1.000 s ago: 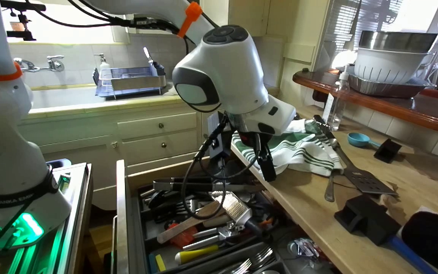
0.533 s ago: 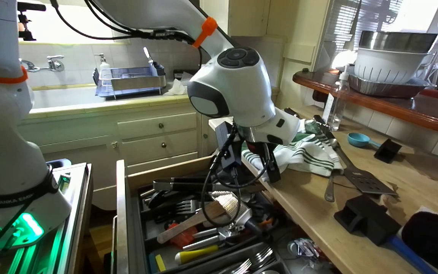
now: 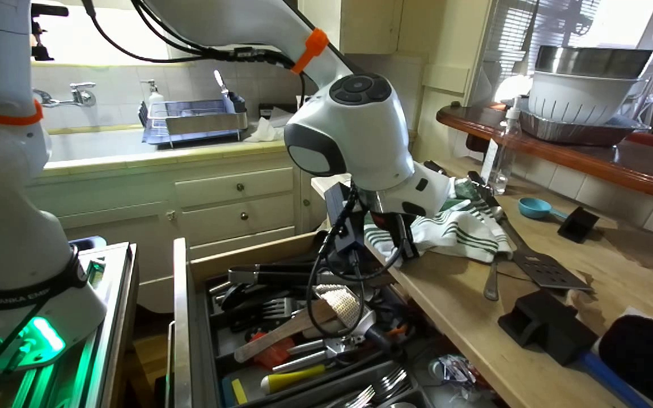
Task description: Fold the tea towel and move it to the right
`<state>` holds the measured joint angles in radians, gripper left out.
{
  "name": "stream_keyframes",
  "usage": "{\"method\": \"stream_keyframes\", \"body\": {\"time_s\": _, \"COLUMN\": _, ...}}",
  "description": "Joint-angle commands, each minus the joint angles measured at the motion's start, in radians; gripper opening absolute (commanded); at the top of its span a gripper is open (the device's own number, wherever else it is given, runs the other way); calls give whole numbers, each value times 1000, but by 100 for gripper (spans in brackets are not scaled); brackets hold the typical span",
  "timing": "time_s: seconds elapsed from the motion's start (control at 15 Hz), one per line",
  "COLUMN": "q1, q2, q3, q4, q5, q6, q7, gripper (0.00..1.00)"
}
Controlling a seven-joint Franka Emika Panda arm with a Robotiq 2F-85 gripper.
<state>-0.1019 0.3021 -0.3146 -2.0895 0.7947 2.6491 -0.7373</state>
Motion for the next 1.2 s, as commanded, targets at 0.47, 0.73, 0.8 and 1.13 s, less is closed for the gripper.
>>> {"method": "stream_keyframes", "body": {"time_s": 0.47, "q1": 54, "q2": -97, "q3": -26, "q4": 56, "q5": -332, "q6": 157, "q7": 130, "gripper": 2}}
{"method": "stream_keyframes", "body": {"time_s": 0.73, "q1": 19, "q2": -117, "q3": 8, "q4": 38, "q5": -647, "q6": 299, "q7": 218, "gripper": 2}}
{"method": "stream_keyframes", "body": {"time_s": 0.8, "q1": 19, "q2": -115, "q3": 13, "q4": 32, "q5": -720, "q6": 318, "q7": 237, "gripper": 2}}
{"method": "stream_keyframes", "body": {"time_s": 1.13, "q1": 200, "q2": -82, "q3": -111, "q4": -47, "q5": -988, "q6": 390, "q7": 295, "gripper": 2}}
